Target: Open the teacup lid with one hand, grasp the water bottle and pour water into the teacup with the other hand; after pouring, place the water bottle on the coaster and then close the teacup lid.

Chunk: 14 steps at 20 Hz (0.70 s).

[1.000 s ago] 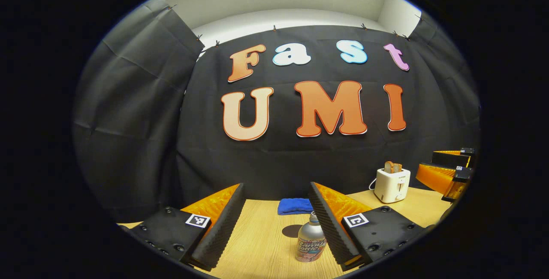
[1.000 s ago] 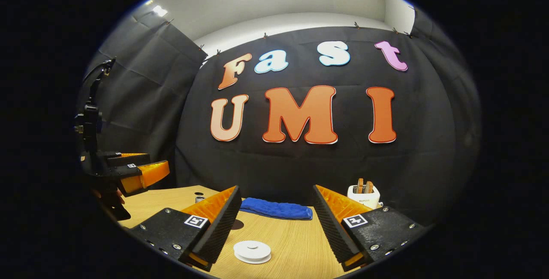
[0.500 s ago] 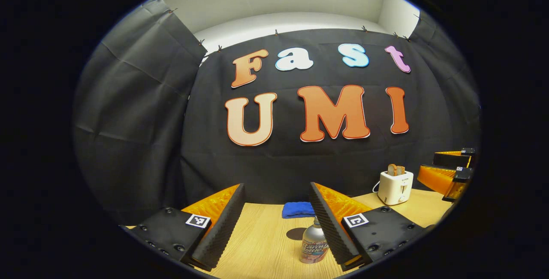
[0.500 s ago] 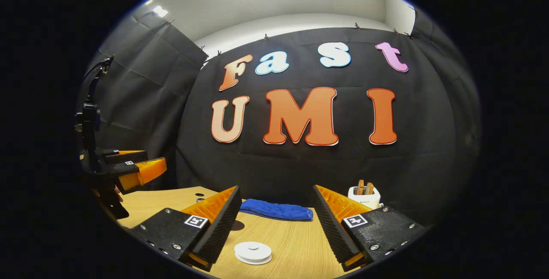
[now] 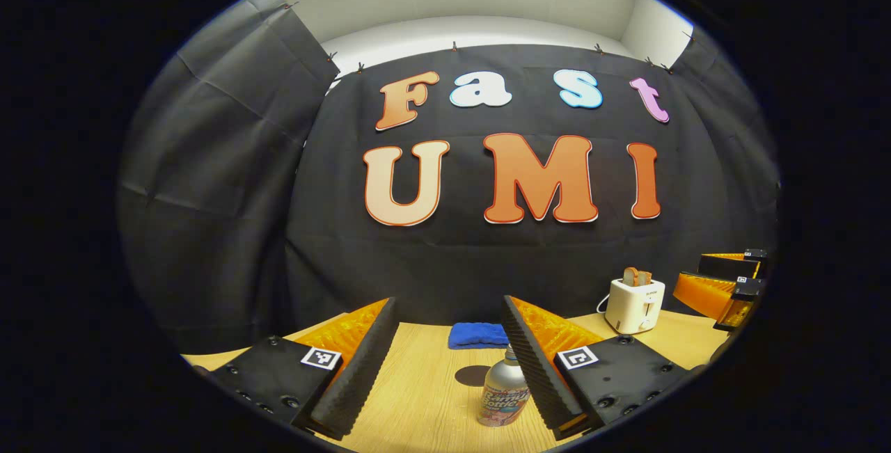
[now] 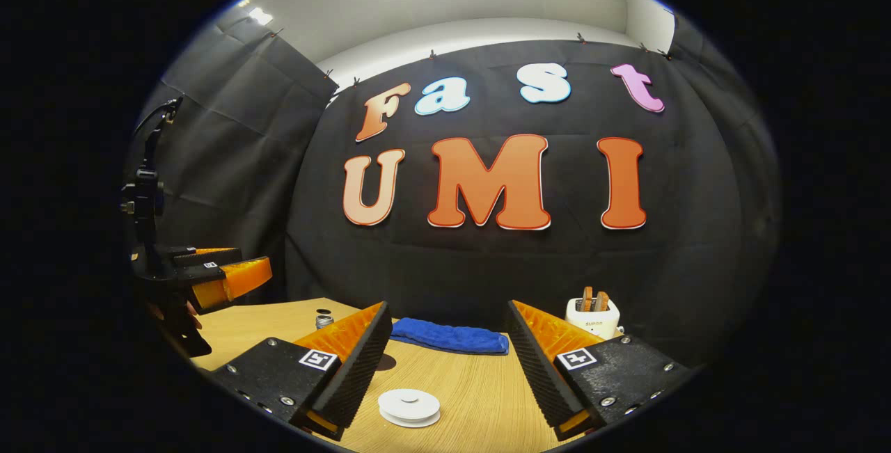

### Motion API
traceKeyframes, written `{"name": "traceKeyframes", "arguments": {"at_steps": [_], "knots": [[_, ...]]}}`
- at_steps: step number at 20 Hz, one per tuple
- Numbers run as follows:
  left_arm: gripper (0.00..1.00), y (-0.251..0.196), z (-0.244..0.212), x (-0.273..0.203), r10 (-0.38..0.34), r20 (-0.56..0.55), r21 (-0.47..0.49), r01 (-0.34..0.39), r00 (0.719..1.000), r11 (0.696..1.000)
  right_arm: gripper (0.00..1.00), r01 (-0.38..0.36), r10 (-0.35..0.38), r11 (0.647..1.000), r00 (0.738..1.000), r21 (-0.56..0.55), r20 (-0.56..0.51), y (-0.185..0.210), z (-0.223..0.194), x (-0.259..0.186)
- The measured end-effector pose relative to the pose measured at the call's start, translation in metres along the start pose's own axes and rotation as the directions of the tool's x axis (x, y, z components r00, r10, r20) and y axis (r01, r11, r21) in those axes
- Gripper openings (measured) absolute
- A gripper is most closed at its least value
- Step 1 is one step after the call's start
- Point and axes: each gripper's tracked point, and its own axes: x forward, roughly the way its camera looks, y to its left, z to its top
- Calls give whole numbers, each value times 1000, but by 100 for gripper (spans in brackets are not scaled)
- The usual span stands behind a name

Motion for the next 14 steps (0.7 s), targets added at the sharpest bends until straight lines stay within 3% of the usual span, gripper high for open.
{"name": "traceKeyframes", "arguments": {"at_steps": [8, 9, 10, 11, 12, 14], "knots": [[99, -5, -20, -2, -20, -38, 11, 21, 999, 1000, 99, -57, 57, 998, 991, 2, -123, 22, -58, 19], [100, -5, -22, -1, -20, -42, 8, 21, 999, 1000, 99, -64, 64, 998, 988, 6, -142, 24, -68, 20], [94, -6, -25, 0, -22, -49, 4, 22, 999, 1000, 99, -71, 73, 997, 985, 13, -159, 27, -77, 22], [94, -7, -27, 0, -24, -55, 2, 24, 998, 1000, 99, -74, 77, 997, 980, 20, -182, 29, -87, 24], [100, -5, -30, 1, -24, -59, 2, 24, 998, 1000, 99, -81, 85, 996, 976, 27, -202, 30, -96, 25], [98, -5, -34, -1, -21, -68, 13, 22, 997, 1000, 98, -83, 90, 996, 966, 39, -244, 32, -116, 29]]}}
